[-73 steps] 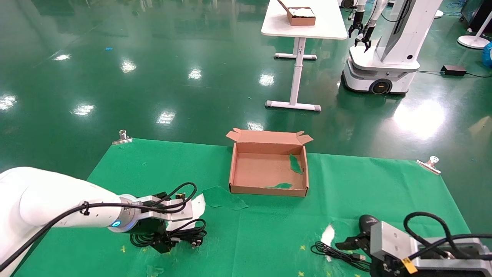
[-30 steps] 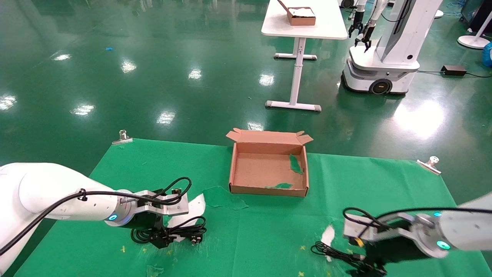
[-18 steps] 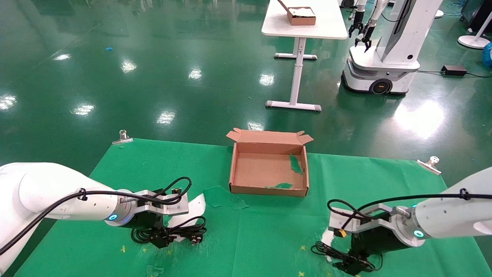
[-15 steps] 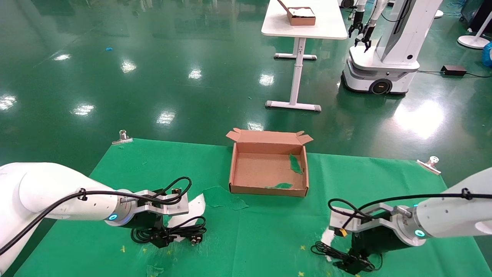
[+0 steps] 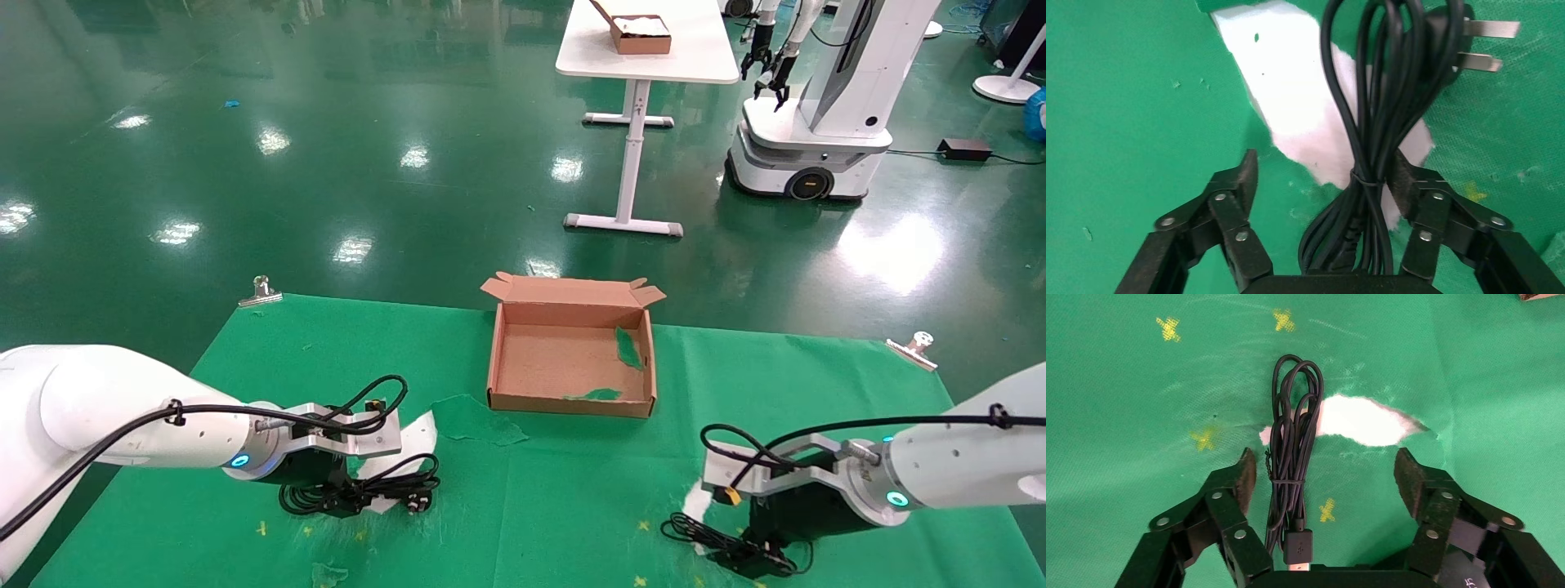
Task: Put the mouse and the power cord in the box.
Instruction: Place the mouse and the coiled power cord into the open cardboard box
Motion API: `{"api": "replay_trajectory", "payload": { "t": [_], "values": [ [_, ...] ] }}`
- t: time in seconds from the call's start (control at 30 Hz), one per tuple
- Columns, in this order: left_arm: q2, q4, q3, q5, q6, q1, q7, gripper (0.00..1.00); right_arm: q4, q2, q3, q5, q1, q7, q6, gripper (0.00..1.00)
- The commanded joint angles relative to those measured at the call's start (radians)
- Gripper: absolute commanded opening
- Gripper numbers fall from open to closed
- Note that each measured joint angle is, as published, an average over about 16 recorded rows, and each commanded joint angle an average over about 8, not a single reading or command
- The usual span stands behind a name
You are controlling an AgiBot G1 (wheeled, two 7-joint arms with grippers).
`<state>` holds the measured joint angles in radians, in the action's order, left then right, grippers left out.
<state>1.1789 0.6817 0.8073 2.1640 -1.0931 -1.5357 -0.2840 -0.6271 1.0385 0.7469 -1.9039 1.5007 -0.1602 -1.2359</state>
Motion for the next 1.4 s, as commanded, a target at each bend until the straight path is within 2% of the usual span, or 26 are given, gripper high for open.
{"api": "replay_trajectory", "payload": {
  "t": [0.03,1.07,1.4],
  "values": [
    [0.000,0.000,0.000,0.000,0.000,0.000,0.000,0.00,-0.003,-0.001,0.000,0.001,-0.001,-0.001,0.000,0.00],
    [0.000,0.002,0.000,0.001,-0.001,0.000,0.000,0.00,-0.012,-0.006,-0.002,0.003,-0.005,-0.003,-0.002,0.00],
    [-0.039,0.085,-0.040,-0.073,-0.058,-0.069,0.037,0.00,-0.019,-0.056,-0.027,0.018,0.047,0.009,-0.006,0.00]
  ]
}}
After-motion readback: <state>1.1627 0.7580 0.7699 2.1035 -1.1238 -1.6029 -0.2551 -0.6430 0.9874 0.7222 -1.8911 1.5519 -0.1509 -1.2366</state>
